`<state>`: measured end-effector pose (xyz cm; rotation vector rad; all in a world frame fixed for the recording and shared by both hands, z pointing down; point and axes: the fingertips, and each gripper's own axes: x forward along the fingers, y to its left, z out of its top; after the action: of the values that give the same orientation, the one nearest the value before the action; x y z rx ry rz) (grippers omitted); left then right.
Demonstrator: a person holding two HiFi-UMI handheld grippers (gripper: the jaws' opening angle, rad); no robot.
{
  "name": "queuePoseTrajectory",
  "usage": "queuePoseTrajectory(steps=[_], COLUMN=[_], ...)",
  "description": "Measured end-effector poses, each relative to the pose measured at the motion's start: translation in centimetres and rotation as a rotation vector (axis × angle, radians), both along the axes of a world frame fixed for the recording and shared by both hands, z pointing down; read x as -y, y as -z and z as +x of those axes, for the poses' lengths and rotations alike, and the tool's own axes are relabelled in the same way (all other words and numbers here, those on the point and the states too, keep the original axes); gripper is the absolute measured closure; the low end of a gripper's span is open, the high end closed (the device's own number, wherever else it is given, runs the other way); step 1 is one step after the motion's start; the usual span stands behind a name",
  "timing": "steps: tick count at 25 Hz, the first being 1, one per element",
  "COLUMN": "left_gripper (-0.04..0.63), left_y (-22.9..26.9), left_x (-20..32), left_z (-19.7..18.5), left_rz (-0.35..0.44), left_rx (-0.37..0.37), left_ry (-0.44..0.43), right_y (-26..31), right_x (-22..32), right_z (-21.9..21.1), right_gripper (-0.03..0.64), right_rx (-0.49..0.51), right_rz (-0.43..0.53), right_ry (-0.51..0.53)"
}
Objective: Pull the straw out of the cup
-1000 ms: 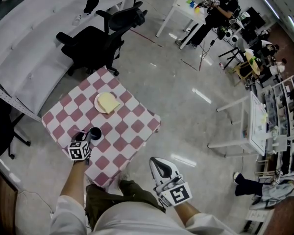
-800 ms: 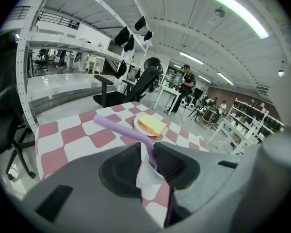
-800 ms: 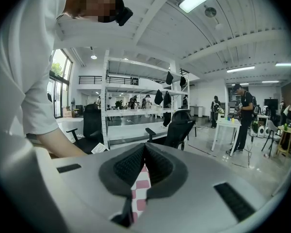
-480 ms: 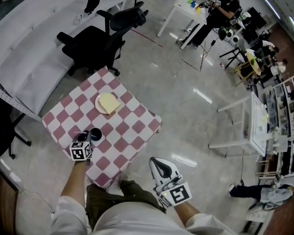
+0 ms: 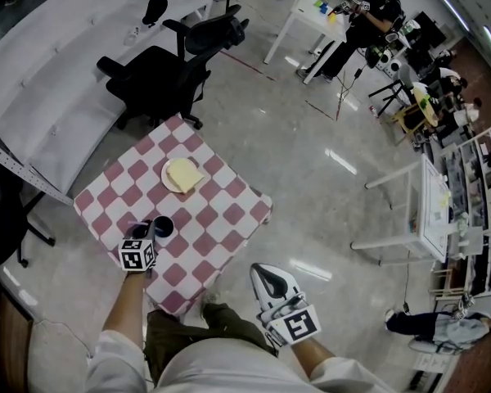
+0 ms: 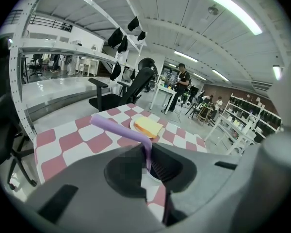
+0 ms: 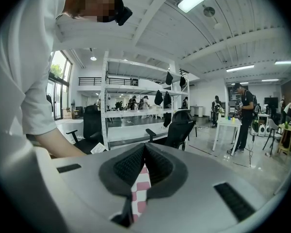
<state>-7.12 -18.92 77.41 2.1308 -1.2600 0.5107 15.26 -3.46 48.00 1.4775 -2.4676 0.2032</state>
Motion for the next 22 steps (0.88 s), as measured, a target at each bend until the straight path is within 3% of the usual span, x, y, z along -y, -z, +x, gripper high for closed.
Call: queuePoseTrajectory(steps=[22], left_gripper=[0.565], left_y=[8.6], left_x=[-2.1], left_z=[0.0], left_rz=[0.158], left_rx=[0.042], left_ry=[-0.091], right_y=[0.8], right_x=[0.7], right_z=[-1.9], right_gripper=[0.612], right_rx=[0.063], right_rz=[0.043], right_ry=[0.055])
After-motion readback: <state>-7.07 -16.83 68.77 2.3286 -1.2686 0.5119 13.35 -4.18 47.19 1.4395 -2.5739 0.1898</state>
